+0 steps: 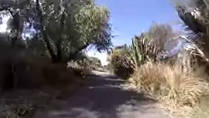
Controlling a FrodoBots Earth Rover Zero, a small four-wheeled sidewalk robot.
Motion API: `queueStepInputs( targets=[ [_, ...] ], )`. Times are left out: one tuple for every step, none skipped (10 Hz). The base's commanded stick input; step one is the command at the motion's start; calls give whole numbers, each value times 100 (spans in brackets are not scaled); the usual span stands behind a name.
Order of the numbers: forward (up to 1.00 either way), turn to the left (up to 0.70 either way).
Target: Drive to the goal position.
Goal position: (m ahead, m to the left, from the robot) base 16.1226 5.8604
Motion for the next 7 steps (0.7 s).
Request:
queueStepInputs(
  targets=[
    [85, 0],
    [85, 0],
    [85, 0],
    [85, 0],
    [85, 0],
    [85, 0],
    [85, 0]
  ],
)
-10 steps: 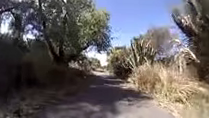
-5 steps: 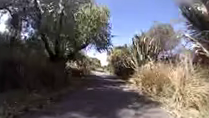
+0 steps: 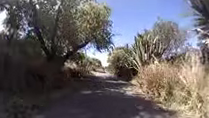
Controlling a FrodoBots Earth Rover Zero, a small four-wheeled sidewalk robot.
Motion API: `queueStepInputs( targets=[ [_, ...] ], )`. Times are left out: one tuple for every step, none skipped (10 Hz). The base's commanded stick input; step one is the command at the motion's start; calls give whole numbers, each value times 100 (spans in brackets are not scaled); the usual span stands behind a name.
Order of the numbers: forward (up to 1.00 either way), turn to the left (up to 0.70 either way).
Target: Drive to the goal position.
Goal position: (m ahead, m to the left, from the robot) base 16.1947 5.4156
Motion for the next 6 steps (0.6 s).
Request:
queueStepInputs(
  targets=[
    [85, 0],
    [85, 0],
    [85, 0],
    [85, 0],
    [85, 0],
    [85, 0]
  ],
)
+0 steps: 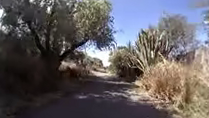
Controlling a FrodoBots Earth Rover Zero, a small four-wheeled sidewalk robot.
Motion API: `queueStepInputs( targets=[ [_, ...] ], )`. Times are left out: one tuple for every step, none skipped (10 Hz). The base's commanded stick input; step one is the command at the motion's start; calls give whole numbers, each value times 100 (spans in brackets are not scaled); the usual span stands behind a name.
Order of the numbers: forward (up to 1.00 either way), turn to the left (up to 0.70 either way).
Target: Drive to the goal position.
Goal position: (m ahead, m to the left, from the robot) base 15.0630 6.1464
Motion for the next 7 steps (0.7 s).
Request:
queueStepInputs(
  targets=[
    [85, 0],
    [85, 0],
    [85, 0],
    [85, 0],
    [85, 0],
    [85, 0],
    [85, 0]
  ],
)
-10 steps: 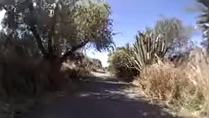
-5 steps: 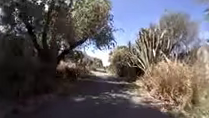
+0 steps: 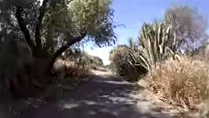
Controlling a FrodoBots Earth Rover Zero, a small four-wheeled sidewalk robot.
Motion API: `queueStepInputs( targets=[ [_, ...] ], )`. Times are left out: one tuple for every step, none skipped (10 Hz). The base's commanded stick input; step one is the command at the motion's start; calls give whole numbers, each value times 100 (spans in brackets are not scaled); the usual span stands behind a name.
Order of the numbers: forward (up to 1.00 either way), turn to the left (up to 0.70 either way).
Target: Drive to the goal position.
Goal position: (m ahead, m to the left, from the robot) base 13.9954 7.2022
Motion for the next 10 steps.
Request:
queueStepInputs(
  targets=[
    [85, 0],
    [85, 0],
    [85, 0],
    [85, 0],
    [85, 0],
    [85, 0],
    [85, 0],
    [85, 0],
    [85, 0],
    [85, 0]
  ],
)
